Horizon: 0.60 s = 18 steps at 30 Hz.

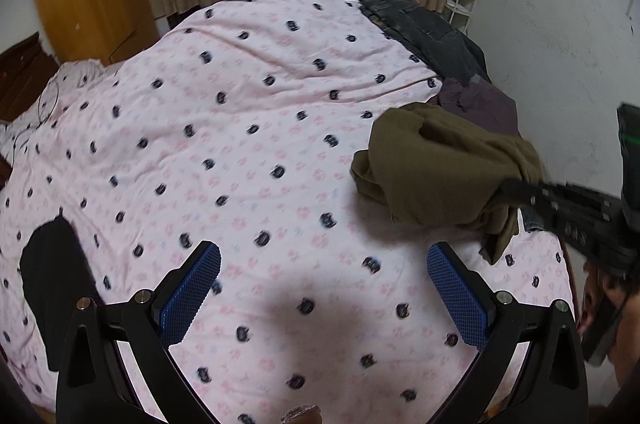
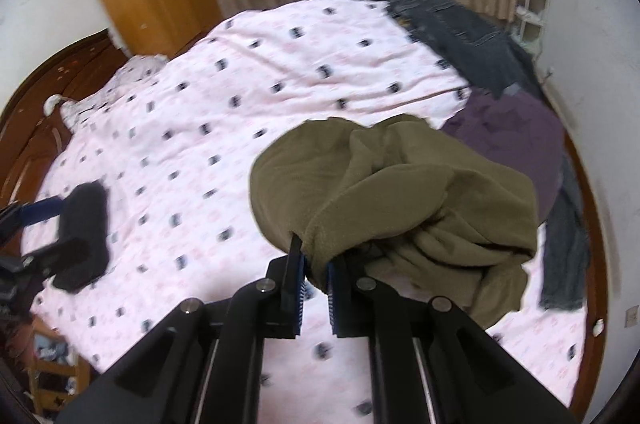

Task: Fold clothes
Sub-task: 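Lift the olive fleece with the right gripper and lay it on the sheet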

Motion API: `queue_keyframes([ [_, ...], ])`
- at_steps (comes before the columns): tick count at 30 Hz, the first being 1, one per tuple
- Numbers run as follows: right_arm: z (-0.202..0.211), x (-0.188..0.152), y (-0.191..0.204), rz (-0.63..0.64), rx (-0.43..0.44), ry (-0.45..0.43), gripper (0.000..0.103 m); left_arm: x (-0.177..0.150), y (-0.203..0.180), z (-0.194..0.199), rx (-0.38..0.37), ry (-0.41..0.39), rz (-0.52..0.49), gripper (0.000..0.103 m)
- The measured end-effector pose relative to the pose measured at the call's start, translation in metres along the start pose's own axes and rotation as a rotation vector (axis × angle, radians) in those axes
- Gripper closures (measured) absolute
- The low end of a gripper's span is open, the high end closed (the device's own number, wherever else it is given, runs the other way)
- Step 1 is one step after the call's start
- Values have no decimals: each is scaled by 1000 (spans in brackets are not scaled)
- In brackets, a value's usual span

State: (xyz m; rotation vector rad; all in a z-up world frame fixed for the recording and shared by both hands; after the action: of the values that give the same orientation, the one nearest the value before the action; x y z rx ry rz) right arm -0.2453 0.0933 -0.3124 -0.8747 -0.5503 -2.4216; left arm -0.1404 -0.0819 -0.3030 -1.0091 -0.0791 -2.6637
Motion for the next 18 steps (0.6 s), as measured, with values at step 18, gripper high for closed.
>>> queue_keyframes([
  [18, 11, -81, 216, 18, 187, 117, 93, -51, 120, 72, 20, 8, -21, 0],
])
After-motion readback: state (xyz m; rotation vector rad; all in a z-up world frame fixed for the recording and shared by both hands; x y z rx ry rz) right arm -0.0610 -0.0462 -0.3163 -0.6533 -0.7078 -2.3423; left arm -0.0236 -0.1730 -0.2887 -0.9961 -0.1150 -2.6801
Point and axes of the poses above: each gripper's, at about its wrist camera, not at the fingertips, and z roughly against the way its jaws point, y to its left, x to its top, the point moved 9 cm from there along -z, roughly the way its jaws point, and after that the axes turned 10 degrees about -y, right-handed, at the moved point
